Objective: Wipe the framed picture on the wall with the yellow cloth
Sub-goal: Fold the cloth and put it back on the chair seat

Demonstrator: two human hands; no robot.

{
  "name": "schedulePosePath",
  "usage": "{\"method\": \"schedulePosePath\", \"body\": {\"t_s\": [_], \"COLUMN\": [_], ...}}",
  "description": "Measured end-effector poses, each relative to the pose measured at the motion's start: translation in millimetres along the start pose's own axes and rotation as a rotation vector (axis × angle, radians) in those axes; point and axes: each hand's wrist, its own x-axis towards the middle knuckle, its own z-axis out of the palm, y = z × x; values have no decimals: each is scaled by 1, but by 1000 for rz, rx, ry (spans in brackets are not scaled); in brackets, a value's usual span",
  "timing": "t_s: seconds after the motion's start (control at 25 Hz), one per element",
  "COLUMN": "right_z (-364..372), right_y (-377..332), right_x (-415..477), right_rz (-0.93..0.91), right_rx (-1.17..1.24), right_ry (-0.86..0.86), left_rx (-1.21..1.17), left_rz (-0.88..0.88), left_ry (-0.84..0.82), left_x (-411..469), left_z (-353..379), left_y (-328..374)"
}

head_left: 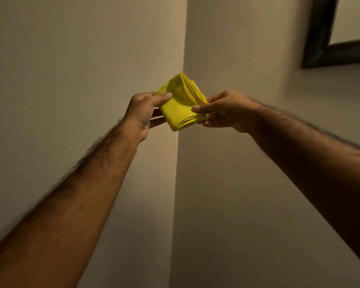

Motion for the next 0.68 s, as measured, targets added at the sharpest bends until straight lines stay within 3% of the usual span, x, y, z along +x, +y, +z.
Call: {"method": "schedulePosePath", "body": {"t_s": [0.36, 0.68], "right_z": [219, 436], "right_y": [220, 422], "right_x": [26, -34], "right_rz": [404, 757], "right_rx": [10, 41], "right_ry": [-311, -592], "left_rx": [136, 148], "left_rz": [-460, -859], "left_ry": [248, 476], "left_x": [-137, -312], "left_z": [-198, -345], "left_y": [-208, -375]}}
